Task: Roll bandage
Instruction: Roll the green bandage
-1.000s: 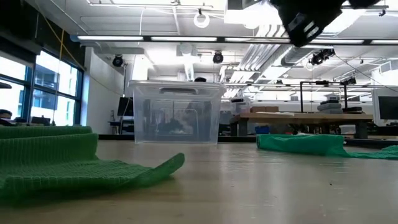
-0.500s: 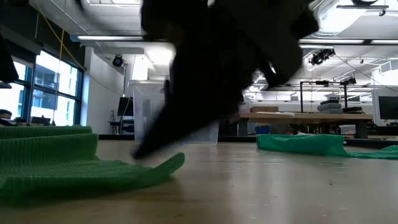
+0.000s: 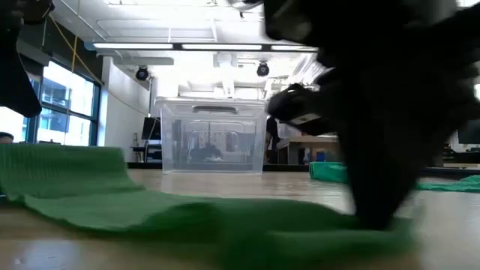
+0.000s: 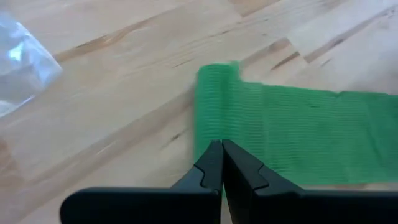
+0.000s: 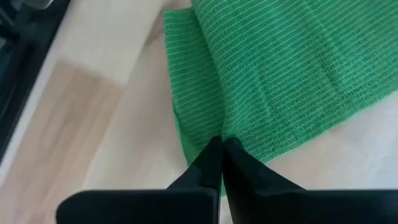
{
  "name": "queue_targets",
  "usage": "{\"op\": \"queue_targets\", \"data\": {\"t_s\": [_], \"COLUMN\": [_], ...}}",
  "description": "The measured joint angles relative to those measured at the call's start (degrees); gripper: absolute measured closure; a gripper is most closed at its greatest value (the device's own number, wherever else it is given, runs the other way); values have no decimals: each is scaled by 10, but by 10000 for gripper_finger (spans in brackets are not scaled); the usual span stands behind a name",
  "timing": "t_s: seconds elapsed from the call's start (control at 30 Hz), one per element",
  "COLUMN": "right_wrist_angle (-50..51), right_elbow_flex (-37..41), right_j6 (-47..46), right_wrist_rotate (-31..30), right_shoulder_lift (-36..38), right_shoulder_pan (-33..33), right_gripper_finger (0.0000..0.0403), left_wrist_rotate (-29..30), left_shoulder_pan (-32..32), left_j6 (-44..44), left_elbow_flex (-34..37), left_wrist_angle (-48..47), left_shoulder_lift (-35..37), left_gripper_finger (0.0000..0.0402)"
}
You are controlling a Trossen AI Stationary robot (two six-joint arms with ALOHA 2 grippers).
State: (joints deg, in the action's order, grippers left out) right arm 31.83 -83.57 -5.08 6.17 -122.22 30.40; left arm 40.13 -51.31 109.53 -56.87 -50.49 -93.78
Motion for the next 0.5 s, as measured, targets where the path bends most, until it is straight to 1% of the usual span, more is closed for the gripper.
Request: {"op": "queue_targets", "data": {"t_s": [0.2, 0.4, 0.5], "right_wrist_angle": [33, 83, 85], "right_elbow_flex": [1, 0, 0], "right_j6": [-10, -51, -51], "right_wrist_rotate": [3, 3, -1], "right_shoulder_lift": [6, 11, 11], "right_shoulder_pan": [23, 37, 44], "right_gripper_finger": [401, 402, 402], "left_wrist_rotate": [26, 30, 45], "left_shoulder_pan": [0, 0, 0], "left_j6": [-28, -41, -78], "left_elbow_flex": [3, 3, 3], "left_wrist_angle": [27, 33, 71], "left_shoulder_lift": [0, 0, -6], "left_gripper_finger": [402, 402, 402]}}
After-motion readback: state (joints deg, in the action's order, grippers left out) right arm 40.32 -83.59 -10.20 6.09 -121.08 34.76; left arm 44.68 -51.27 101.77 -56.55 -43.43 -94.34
